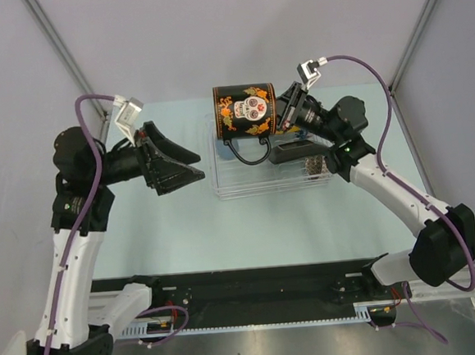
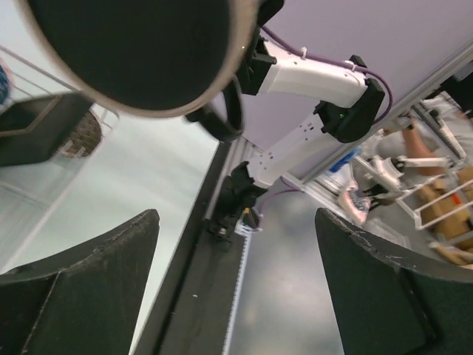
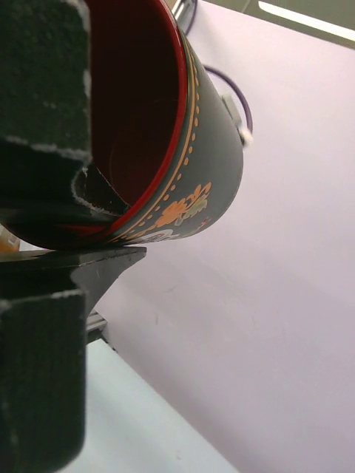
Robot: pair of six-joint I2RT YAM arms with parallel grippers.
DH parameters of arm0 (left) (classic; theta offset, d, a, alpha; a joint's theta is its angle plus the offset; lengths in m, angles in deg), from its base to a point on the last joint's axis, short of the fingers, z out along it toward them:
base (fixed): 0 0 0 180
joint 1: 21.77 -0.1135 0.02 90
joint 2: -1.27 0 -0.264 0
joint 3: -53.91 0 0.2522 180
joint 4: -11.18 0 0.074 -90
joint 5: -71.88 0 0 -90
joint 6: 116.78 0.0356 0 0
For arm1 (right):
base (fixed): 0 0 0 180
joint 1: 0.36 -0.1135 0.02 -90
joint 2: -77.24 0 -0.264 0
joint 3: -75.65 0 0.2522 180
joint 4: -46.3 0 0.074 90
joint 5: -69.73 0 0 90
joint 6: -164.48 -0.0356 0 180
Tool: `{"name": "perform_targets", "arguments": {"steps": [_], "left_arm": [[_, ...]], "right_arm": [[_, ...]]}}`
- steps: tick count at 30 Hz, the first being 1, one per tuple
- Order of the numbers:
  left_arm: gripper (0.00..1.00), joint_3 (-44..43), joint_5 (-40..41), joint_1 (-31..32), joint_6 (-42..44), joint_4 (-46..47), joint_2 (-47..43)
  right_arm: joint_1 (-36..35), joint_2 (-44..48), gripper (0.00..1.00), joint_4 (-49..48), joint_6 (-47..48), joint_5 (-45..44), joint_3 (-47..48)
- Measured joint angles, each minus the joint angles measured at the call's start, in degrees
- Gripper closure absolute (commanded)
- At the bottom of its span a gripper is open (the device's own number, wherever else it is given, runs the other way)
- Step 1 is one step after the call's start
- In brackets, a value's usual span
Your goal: Load the mixed dishes into the dish rack
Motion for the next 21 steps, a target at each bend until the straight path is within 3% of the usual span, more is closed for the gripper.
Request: {"name": "perform_targets", "arguments": {"steps": [9, 21], "left_arm": [[0.1, 10.4, 0.2, 0.4, -11.4, 13.3, 0.0], [0.13, 15.5, 13.1, 5.9, -14.6, 22.2, -4.1]], "right_arm": [[-4.8, -0.2, 1.0, -2.9, 1.6, -0.7, 1.4], [-9.6, -3.1, 1.0, 0.3, 8.6, -5.8, 4.5]]}}
